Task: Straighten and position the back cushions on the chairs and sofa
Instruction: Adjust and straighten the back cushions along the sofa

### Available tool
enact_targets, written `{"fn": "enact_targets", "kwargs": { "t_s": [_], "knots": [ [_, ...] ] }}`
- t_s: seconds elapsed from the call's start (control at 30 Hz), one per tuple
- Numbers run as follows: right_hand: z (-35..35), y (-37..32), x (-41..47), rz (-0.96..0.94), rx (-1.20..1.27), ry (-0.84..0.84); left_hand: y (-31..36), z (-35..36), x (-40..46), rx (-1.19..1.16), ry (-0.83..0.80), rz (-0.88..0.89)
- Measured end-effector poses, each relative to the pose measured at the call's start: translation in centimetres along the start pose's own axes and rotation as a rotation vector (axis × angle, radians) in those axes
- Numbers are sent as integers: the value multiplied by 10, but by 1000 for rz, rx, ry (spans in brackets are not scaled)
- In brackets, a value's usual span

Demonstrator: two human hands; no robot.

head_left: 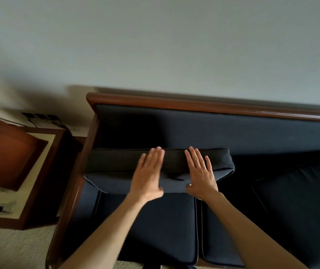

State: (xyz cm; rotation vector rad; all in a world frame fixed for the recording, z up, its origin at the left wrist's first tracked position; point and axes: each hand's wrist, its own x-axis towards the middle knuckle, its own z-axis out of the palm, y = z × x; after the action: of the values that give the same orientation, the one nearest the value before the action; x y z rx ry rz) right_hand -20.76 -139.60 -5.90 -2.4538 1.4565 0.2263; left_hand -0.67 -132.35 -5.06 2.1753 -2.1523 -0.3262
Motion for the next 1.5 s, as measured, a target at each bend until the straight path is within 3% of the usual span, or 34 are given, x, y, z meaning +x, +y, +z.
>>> {"fn": "enact_targets", "kwargs": {
  "t_s": [0.17,0.3,0.37,0.47,0.6,0.83,1.13,1.5],
  "knots": [
    [2,43,-11,130,-3,23,-89,-1,-30,17,46,-176],
    [-12,29,1,278,5,-14,-75,-8,-14,44,19,-299],
    [-14,1,12,204,-22,-30,-63,-17,-1,69,-51,-339],
    [-8,-29,25,44,-99,-29,-58,-19,9,132,-129,-300],
    [-19,-29,48,-46,-175,-24,-75,-20,20,157,-90,-159],
    [-50,-32,81,-67,-170,90,-107,-60,61,163,-9,-49],
    [-47,-50,113,17,-189,33,-122,-51,90,222,-20,-103],
    [-15,-45,125,0,-206,182,-136,-43,111,254,-104,-170]
  ]
}}
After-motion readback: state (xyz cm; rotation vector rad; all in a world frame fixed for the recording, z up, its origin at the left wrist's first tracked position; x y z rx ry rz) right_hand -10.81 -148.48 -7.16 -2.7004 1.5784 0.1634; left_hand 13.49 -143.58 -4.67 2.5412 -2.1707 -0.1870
